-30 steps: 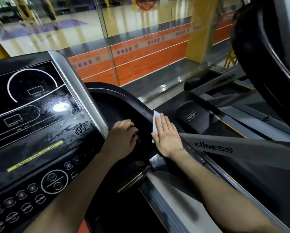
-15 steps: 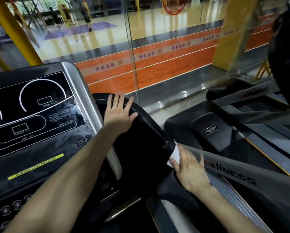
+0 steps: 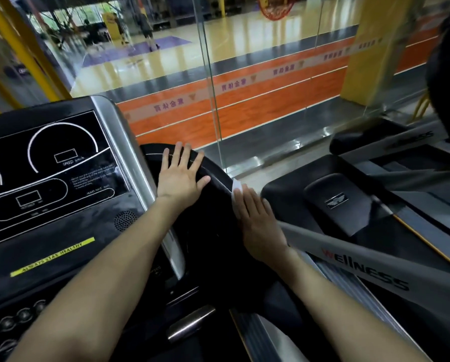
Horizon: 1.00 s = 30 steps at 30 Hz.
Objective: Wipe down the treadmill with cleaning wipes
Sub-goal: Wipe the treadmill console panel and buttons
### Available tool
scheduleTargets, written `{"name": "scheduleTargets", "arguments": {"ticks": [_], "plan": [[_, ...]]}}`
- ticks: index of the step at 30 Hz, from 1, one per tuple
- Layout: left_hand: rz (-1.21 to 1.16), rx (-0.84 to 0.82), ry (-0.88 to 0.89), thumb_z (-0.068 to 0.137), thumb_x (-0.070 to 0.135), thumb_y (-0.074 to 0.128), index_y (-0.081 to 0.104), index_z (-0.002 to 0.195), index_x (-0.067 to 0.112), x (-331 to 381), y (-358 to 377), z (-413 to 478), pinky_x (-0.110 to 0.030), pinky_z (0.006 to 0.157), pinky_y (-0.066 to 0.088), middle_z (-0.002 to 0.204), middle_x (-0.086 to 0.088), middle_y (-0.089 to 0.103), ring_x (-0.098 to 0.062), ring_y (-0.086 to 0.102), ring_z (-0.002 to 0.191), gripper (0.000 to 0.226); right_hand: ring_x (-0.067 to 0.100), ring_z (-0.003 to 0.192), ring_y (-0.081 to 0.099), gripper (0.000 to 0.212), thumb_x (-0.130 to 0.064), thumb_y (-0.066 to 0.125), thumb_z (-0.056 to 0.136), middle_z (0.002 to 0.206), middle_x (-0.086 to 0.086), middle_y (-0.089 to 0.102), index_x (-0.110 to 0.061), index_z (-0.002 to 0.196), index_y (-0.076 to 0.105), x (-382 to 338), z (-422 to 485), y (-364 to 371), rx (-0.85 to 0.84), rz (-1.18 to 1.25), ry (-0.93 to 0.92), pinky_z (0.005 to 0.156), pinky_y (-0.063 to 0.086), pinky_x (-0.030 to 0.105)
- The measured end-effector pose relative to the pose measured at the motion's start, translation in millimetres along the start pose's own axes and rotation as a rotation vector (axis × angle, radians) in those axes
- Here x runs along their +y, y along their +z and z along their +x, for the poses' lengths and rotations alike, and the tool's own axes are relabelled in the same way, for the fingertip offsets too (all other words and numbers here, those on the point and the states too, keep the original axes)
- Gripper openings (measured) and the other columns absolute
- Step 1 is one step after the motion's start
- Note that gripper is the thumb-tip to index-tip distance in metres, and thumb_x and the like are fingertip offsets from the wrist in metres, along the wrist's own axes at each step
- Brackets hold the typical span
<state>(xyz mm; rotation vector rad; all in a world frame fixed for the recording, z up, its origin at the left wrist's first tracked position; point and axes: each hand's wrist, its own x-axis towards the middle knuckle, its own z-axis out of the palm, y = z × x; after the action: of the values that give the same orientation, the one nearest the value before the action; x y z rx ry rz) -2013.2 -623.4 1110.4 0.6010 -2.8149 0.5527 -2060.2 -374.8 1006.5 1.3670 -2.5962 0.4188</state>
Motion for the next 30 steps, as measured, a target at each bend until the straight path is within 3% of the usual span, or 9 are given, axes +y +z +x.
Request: {"name": "scheduleTargets", "arguments": {"ticks": [3, 7, 11, 14, 17, 22, 24, 27, 30], "plan": [[0.012, -0.008, 0.003, 0.103, 0.076, 0.012, 0.010, 0.172, 0.035, 1, -1, 1, -0.058, 0.133, -0.001, 0.181, -0.010, 0.007, -0.033, -0.006, 0.167, 0.081, 0.038, 0.164, 0.000, 0.078, -0.036, 0.020, 0.104, 0.176, 0.021, -0.007, -0.003, 0.166, -0.014, 1, -35, 1, -0.058, -0.119, 0.046, 0.128, 0.025, 0.060], [0.008, -0.058, 0.055, 0.105, 0.073, 0.024, 0.011, 0.172, 0.036, -3, -17, 4, -0.057, 0.133, 0.004, 0.180, -0.010, 0.009, -0.033, -0.001, 0.167, 0.078, 0.035, 0.161, 0.020, 0.090, -0.046, 0.044, 0.103, 0.176, 0.019, 0.011, -0.003, 0.168, 0.000, -19, 33, 2, 0.008, -0.124, 0.138, 0.120, 0.034, 0.064], [0.021, -0.171, 0.182, 0.108, 0.058, 0.043, 0.014, 0.172, 0.035, -21, -39, 11, -0.053, 0.132, 0.016, 0.180, -0.009, 0.011, -0.031, 0.007, 0.167, 0.074, 0.027, 0.164, 0.012, 0.081, -0.048, 0.037, 0.108, 0.178, 0.007, 0.009, -0.013, 0.170, -0.001, -40, 81, -3, 0.003, 0.013, 0.218, 0.126, 0.020, 0.067], [0.033, -0.079, 0.239, 0.109, 0.056, 0.041, 0.032, 0.167, 0.030, -38, -45, 4, -0.053, 0.128, 0.025, 0.176, -0.009, 0.027, -0.030, 0.025, 0.162, 0.065, 0.027, 0.162, 0.018, 0.077, -0.051, 0.030, 0.109, 0.177, 0.010, 0.015, -0.010, 0.170, 0.007, -39, 42, 4, 0.057, -0.039, 0.286, 0.127, 0.019, 0.062], [0.116, 0.009, 0.334, 0.106, 0.056, 0.040, 0.050, 0.157, 0.025, -45, -45, -10, -0.054, 0.128, 0.023, 0.164, -0.013, 0.047, -0.032, 0.039, 0.154, 0.060, 0.032, 0.157, 0.030, 0.084, -0.061, 0.022, 0.107, 0.170, 0.015, 0.029, -0.007, 0.169, 0.009, -26, -35, 16, 0.070, -0.095, 0.435, 0.129, 0.018, 0.061], [0.125, 0.153, 0.403, 0.092, 0.049, 0.047, 0.072, 0.132, 0.021, -71, -66, 3, -0.058, 0.131, 0.013, 0.144, -0.015, 0.063, -0.036, 0.045, 0.147, 0.055, 0.037, 0.143, 0.043, 0.090, -0.065, 0.020, 0.104, 0.150, 0.020, 0.046, 0.002, 0.164, 0.024, -37, -53, 22, 0.004, -0.159, 0.704, 0.120, 0.022, 0.073], [0.136, 0.202, 0.352, 0.089, 0.049, 0.041, 0.076, 0.126, 0.017, -95, -72, 14, -0.061, 0.131, 0.010, 0.139, -0.018, 0.065, -0.038, 0.045, 0.146, 0.060, 0.040, 0.151, 0.031, 0.088, -0.062, 0.018, 0.106, 0.159, 0.023, 0.038, 0.003, 0.166, 0.017, -52, 2, 20, -0.005, -0.181, 0.681, 0.121, 0.012, 0.076], [0.161, 0.178, 0.239, 0.088, 0.050, 0.030, 0.081, 0.117, 0.020, -116, -70, 20, -0.062, 0.131, 0.005, 0.133, -0.013, 0.069, -0.037, 0.045, 0.146, 0.066, 0.037, 0.163, -0.002, 0.081, -0.053, 0.019, 0.110, 0.176, 0.020, 0.001, -0.002, 0.167, -0.009, -86, 103, 14, 0.031, -0.131, 0.513, 0.124, -0.004, 0.073], [0.143, 0.162, 0.204, 0.089, 0.048, 0.025, 0.084, 0.110, 0.023, -110, -69, 18, -0.063, 0.131, -0.001, 0.127, -0.004, 0.073, -0.032, 0.046, 0.142, 0.067, 0.028, 0.164, -0.013, 0.075, -0.045, 0.020, 0.111, 0.178, 0.009, -0.012, -0.011, 0.167, -0.017, -115, 163, 4, 0.091, -0.060, 0.399, 0.127, -0.002, 0.066]]}}
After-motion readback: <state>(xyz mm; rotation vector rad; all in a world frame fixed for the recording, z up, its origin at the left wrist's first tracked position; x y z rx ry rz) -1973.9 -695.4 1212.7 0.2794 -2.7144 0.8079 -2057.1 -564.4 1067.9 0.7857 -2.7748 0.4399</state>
